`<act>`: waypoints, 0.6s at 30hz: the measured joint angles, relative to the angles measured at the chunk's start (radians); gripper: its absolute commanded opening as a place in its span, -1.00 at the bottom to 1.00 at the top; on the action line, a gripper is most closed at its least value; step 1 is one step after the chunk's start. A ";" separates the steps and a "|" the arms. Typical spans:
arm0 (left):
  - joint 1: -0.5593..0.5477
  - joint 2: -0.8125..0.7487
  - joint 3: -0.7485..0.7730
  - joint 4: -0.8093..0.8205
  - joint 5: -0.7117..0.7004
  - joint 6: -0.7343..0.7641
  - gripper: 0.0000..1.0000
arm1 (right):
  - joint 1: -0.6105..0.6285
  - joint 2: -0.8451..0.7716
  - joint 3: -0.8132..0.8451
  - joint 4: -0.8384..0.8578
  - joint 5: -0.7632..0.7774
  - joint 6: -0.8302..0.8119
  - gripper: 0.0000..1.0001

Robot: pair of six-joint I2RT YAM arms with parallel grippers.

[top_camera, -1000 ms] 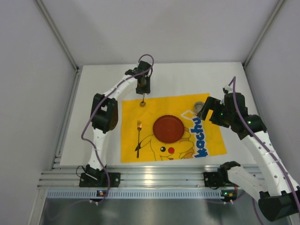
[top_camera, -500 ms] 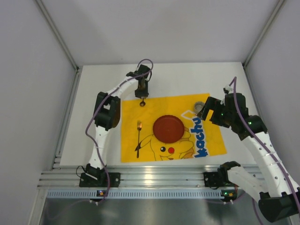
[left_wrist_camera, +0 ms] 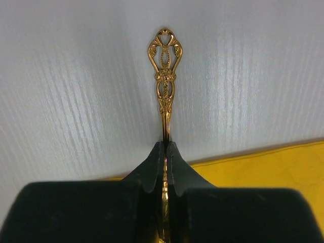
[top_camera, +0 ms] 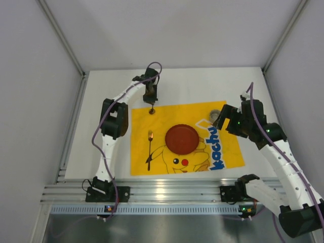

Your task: Set the dinner table for one person

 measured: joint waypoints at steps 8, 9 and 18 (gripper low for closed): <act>-0.011 -0.089 -0.095 0.043 0.170 0.158 -1.00 | 0.000 0.080 0.080 -0.019 -0.031 -0.018 0.99; -0.023 -0.128 -0.129 0.046 0.190 0.183 -1.00 | 0.000 0.098 0.103 -0.019 -0.044 -0.020 0.99; -0.184 -0.599 -0.399 0.135 0.438 0.387 -1.00 | -0.027 0.335 0.239 0.097 -0.401 0.019 0.99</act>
